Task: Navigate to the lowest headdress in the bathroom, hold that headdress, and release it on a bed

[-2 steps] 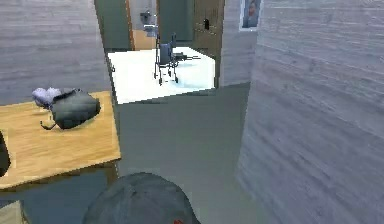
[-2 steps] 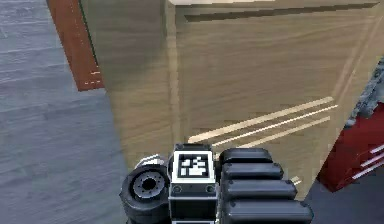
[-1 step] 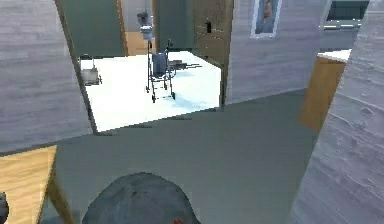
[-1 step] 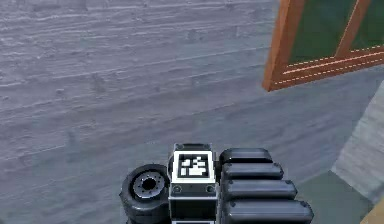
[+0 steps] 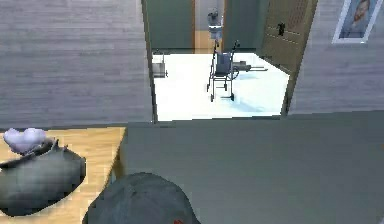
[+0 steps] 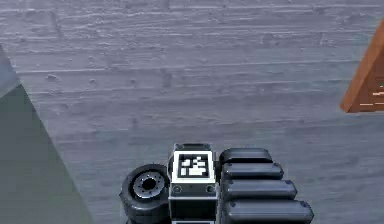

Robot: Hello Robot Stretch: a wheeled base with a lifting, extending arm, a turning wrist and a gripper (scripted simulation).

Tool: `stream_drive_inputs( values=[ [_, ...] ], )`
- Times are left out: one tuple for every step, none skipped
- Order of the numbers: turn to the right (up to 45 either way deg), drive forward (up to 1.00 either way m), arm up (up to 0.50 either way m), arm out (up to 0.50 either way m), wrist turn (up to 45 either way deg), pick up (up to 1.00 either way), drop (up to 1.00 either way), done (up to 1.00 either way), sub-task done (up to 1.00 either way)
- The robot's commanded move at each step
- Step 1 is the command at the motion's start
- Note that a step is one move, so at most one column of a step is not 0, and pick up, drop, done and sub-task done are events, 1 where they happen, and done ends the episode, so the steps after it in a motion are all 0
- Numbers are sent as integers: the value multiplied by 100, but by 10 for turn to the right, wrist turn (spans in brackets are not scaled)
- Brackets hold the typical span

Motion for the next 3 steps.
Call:
stream_drive_inputs(
  values=[
    [0, 100, 0, 0, 0, 0, 0, 0, 0],
    [0, 100, 0, 0, 0, 0, 0, 0, 0],
    [0, 100, 0, 0, 0, 0, 0, 0, 0]
  ],
)
